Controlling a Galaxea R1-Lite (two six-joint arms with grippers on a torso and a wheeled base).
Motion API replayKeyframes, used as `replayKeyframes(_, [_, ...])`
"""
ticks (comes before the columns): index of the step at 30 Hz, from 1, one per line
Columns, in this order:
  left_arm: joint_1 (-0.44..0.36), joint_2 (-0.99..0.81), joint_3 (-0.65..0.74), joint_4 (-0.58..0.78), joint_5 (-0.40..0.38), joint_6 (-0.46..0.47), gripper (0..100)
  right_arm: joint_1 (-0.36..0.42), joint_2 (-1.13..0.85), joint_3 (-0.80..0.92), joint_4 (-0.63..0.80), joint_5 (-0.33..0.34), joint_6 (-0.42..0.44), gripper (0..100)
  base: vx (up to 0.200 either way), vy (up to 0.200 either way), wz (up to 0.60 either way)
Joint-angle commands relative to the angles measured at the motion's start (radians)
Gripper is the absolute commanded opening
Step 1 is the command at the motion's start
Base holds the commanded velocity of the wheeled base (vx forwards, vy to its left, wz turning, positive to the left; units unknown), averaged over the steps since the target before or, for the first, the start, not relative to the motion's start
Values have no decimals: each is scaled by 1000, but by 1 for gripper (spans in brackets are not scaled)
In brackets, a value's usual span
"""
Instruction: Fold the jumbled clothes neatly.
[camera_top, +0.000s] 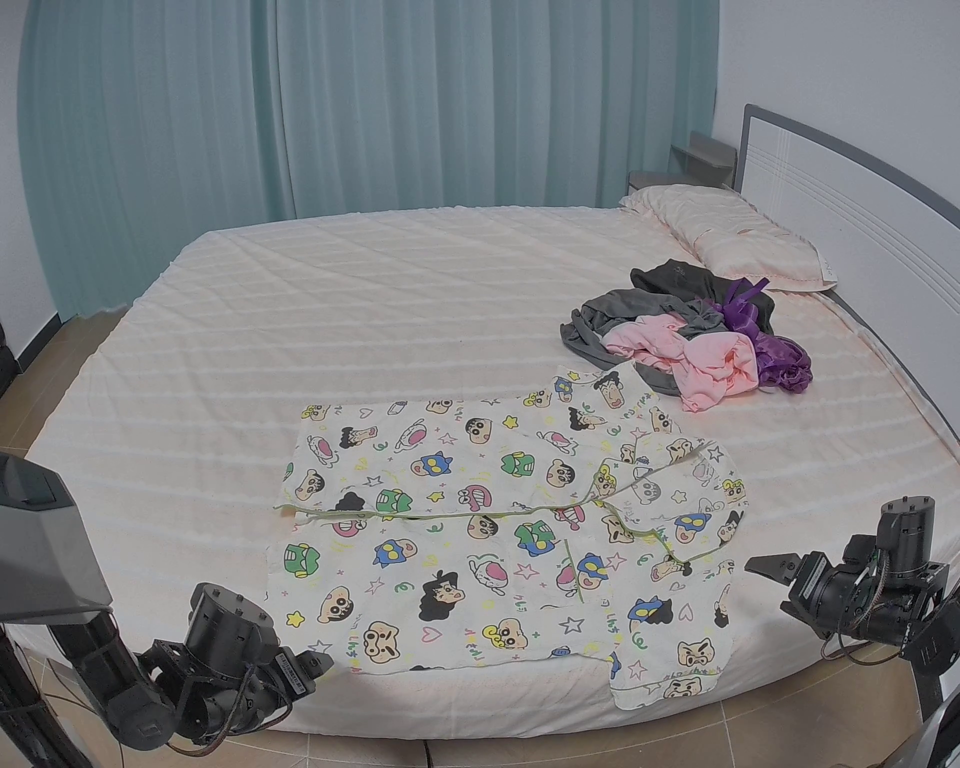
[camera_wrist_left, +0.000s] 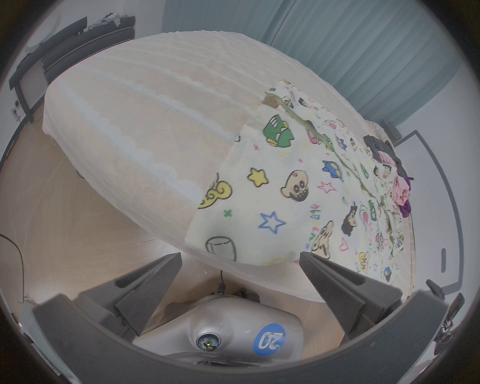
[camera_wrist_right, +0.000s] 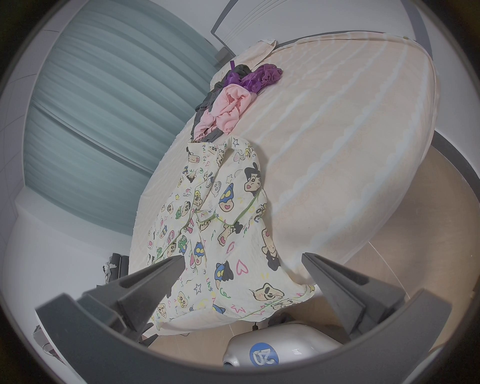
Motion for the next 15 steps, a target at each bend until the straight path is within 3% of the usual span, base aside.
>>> replayKeyframes(1, [2,65,7,-5,1,0,100,6,2,3,-1,0,0,100,0,0,0])
replayKeyframes(8, [11,85,11,-64,2,0,100,7,2,3,-1,2,0,100,0,0,0])
replayKeyframes(15, [18,150,60,-207,-1,23,100,7,2,3,-1,2,2,100,0,0,0])
